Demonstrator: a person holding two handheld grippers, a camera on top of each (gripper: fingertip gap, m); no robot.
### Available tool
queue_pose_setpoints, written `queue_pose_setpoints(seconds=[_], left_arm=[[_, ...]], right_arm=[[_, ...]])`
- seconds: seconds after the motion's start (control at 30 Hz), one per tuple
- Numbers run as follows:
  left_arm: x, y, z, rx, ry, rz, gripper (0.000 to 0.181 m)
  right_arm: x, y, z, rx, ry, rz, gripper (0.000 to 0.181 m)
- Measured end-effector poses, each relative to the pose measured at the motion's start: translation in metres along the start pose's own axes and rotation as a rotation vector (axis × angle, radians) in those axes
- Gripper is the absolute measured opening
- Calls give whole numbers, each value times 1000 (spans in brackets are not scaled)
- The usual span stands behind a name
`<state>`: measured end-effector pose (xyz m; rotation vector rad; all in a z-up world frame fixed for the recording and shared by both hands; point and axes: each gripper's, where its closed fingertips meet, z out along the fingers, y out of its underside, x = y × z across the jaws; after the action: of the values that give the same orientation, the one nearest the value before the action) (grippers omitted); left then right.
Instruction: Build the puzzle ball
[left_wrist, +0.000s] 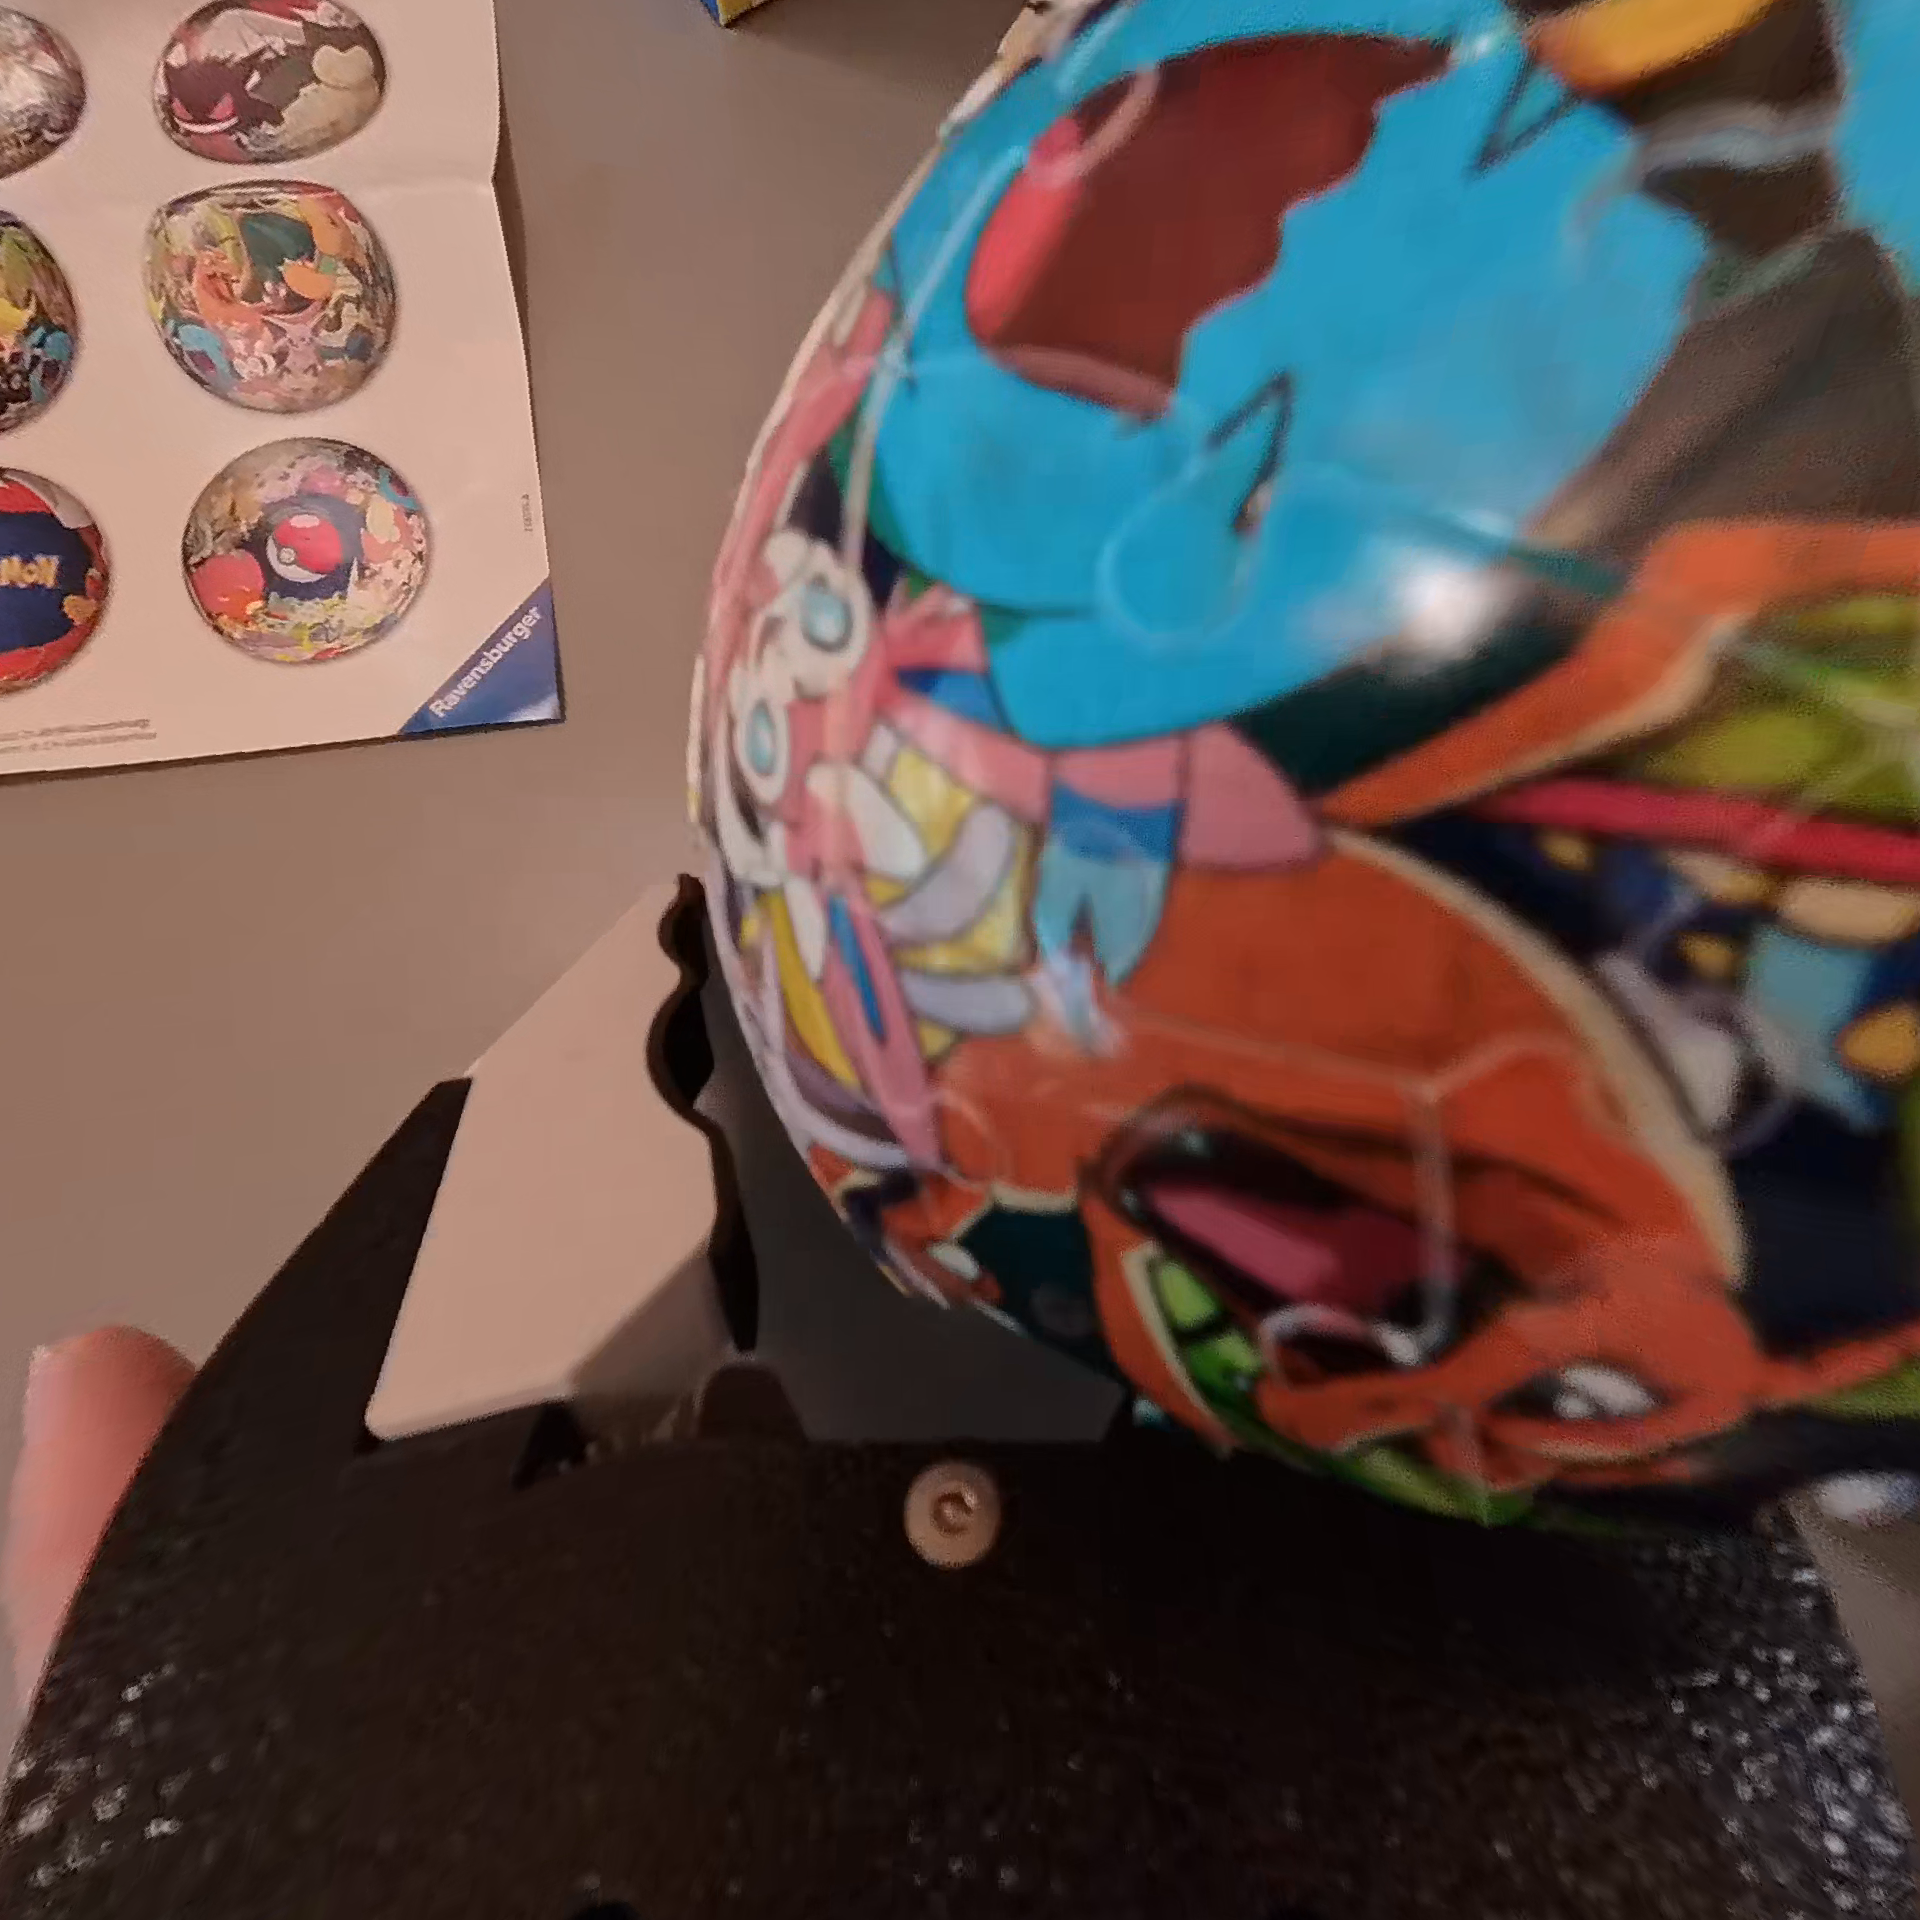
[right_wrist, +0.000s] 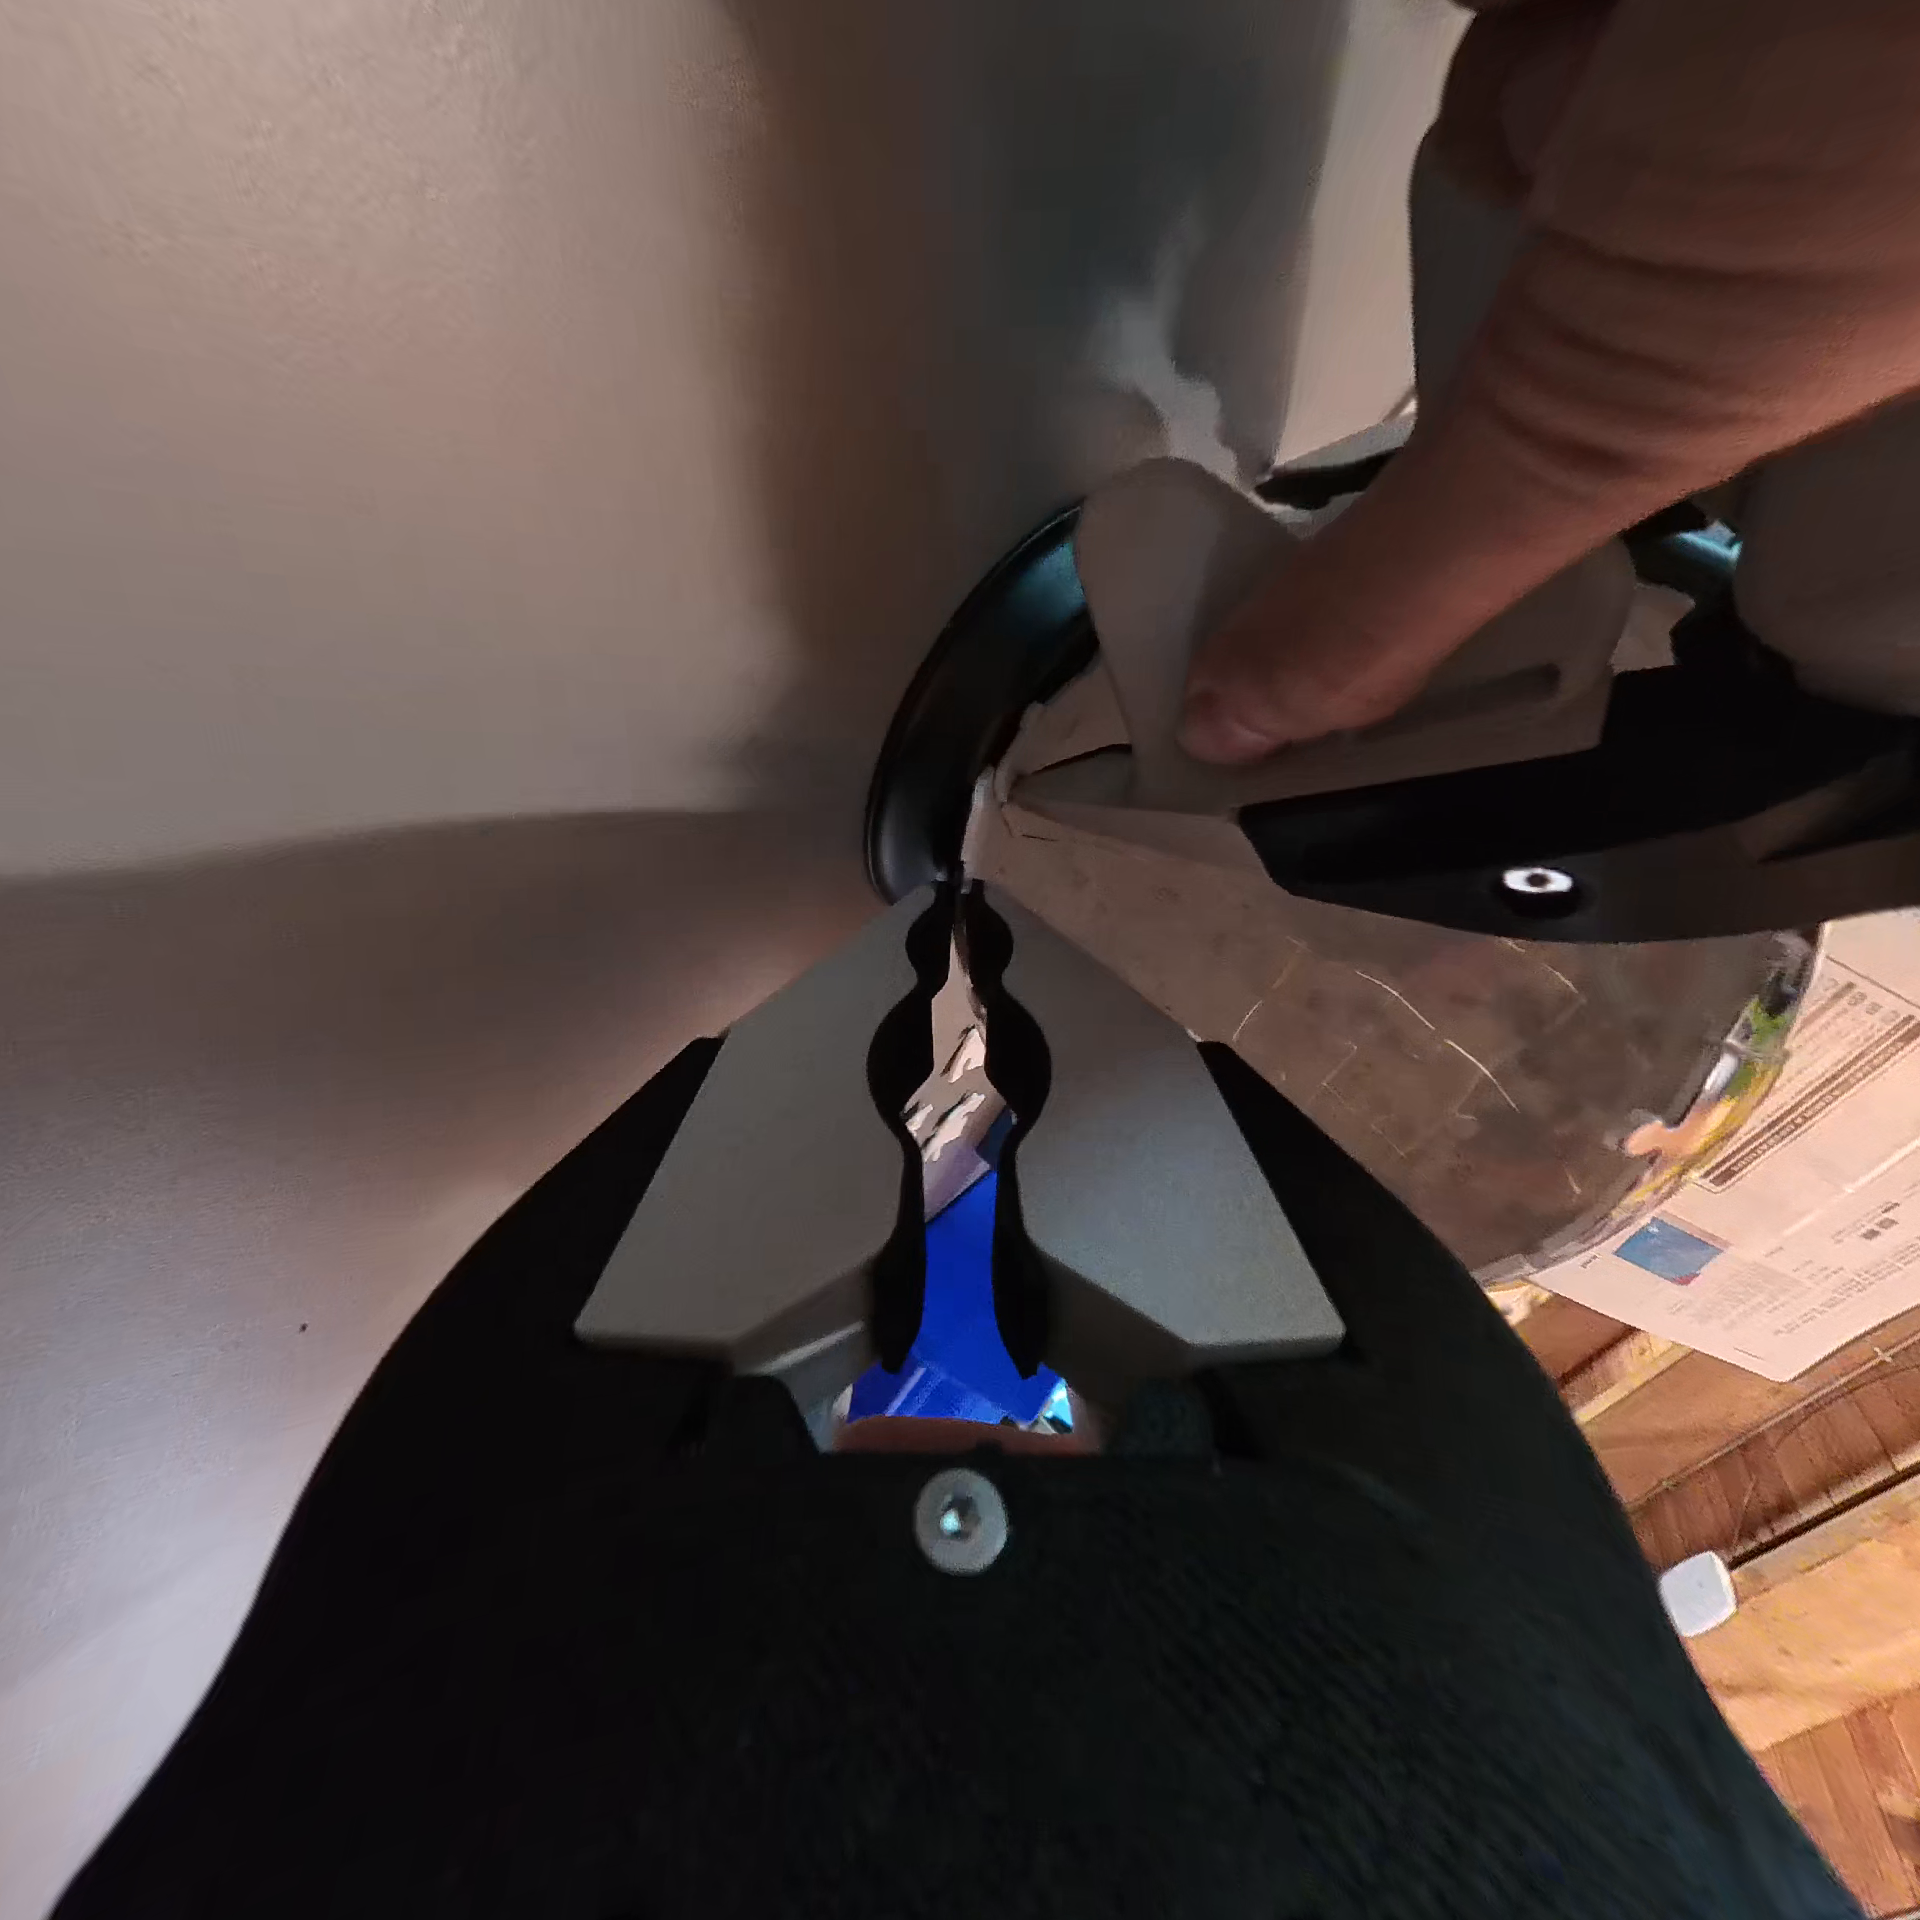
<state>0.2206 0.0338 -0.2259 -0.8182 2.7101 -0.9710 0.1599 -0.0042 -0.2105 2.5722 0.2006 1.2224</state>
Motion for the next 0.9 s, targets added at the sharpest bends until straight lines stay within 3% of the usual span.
queue_pose_setpoints(seconds=[0.03, 0.9], left_arm=[[-1, 0, 0, -11, -9, 5, 97], [-7, -6, -3, 63, -97, 0, 91]], right_arm=[[0, 0, 0, 2, 2, -3, 0], [-2, 1, -1, 77, -55, 31, 0]])
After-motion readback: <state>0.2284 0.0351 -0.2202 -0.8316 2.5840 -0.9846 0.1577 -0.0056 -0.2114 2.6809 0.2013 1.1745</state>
